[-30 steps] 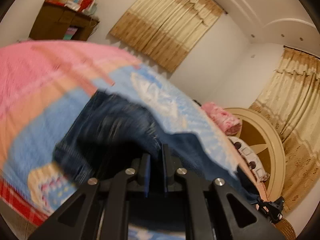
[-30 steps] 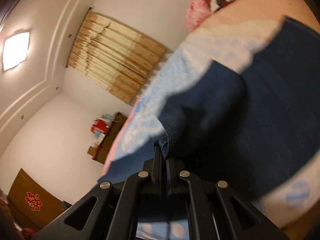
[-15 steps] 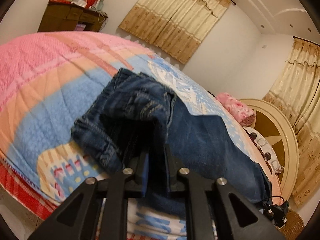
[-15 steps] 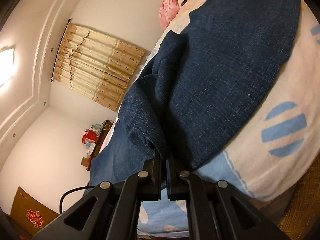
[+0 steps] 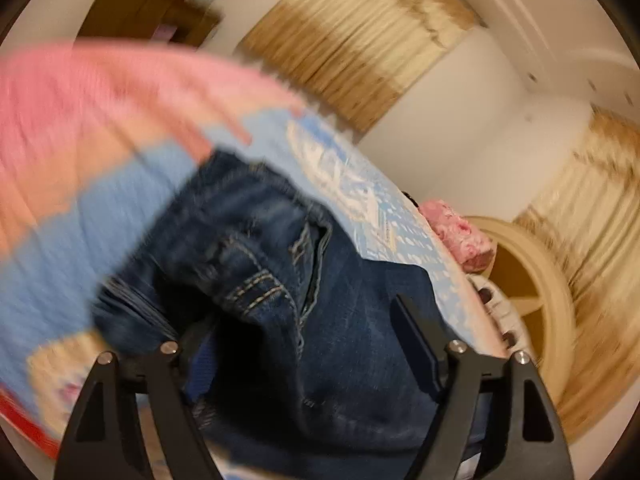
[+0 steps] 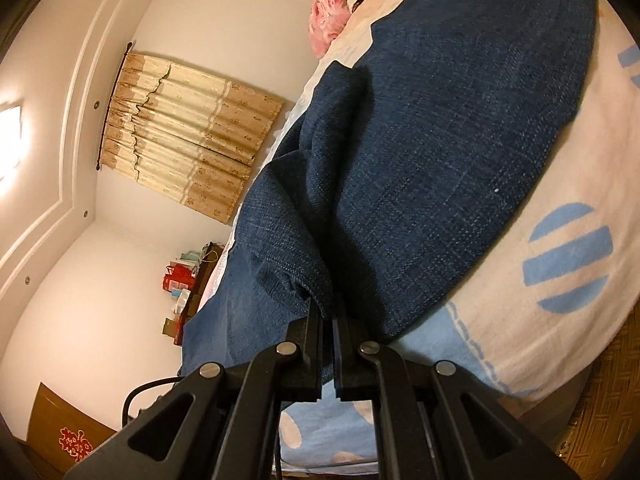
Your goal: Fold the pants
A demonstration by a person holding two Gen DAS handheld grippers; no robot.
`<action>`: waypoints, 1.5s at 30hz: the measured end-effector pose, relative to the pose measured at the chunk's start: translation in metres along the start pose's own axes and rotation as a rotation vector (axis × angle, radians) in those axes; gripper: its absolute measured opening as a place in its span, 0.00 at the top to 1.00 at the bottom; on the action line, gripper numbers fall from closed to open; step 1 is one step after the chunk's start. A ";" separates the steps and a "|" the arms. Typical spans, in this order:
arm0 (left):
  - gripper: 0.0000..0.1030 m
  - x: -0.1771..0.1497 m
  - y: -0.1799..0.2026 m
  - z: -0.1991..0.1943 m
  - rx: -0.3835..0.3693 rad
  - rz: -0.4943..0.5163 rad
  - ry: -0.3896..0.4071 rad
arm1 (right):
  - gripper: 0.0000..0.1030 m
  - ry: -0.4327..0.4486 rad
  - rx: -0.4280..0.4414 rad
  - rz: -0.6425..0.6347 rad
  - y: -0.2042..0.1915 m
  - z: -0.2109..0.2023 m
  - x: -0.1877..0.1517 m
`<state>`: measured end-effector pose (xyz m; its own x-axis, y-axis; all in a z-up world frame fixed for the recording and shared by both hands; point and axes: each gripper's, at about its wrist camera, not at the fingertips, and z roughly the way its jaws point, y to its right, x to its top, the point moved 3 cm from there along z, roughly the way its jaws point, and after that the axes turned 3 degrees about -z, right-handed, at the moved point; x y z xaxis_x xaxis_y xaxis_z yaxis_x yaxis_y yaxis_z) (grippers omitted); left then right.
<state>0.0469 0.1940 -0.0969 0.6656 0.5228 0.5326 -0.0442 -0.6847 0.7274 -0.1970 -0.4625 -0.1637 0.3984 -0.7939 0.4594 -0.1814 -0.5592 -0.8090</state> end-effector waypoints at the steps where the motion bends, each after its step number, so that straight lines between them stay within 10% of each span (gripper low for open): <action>1: 0.22 0.001 -0.006 0.009 0.000 -0.048 -0.019 | 0.96 -0.001 -0.006 -0.004 -0.001 0.000 0.001; 6: 0.22 0.023 -0.030 0.005 -0.021 -0.226 0.085 | 0.96 -0.007 -0.033 -0.026 -0.011 0.000 0.003; 8: 0.42 0.036 -0.034 -0.006 -0.065 -0.256 0.156 | 0.96 -0.007 -0.037 -0.025 -0.012 0.000 0.003; 9: 0.74 0.040 -0.033 -0.010 -0.062 -0.240 0.173 | 0.96 -0.005 -0.038 -0.023 -0.013 0.001 0.003; 11: 0.86 0.047 -0.027 -0.022 -0.055 -0.166 0.198 | 0.96 0.001 -0.039 -0.024 -0.014 0.001 0.002; 17: 0.87 0.015 -0.014 -0.047 0.090 0.061 0.205 | 0.96 0.010 -0.015 0.011 -0.007 0.005 0.002; 25: 0.78 0.000 -0.060 -0.035 0.334 0.086 0.142 | 0.96 0.020 -0.001 0.018 -0.007 0.007 0.001; 33: 0.51 0.011 -0.032 -0.085 0.547 0.164 0.358 | 0.94 0.040 -0.086 -0.112 -0.032 -0.015 0.001; 37: 0.50 0.019 -0.003 -0.092 0.497 0.252 0.391 | 0.91 0.137 -0.252 -0.297 -0.068 -0.040 0.015; 39: 0.47 0.018 0.009 -0.077 0.433 0.288 0.352 | 0.74 0.208 -0.355 -0.400 -0.092 -0.052 0.027; 40: 0.47 0.016 0.014 -0.066 0.409 0.297 0.321 | 0.43 0.246 -0.372 -0.443 -0.105 -0.055 0.033; 42: 0.47 0.013 0.017 -0.044 0.390 0.311 0.264 | 0.11 0.275 -0.350 -0.516 -0.127 -0.052 0.041; 45: 0.47 -0.001 0.019 -0.012 0.405 0.339 0.184 | 0.12 0.242 -0.333 -0.665 -0.160 -0.021 0.043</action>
<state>0.0362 0.1863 -0.0784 0.5216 0.2943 0.8008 0.0809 -0.9515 0.2969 -0.1702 -0.4123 -0.0071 0.3176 -0.2757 0.9073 -0.2485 -0.9475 -0.2009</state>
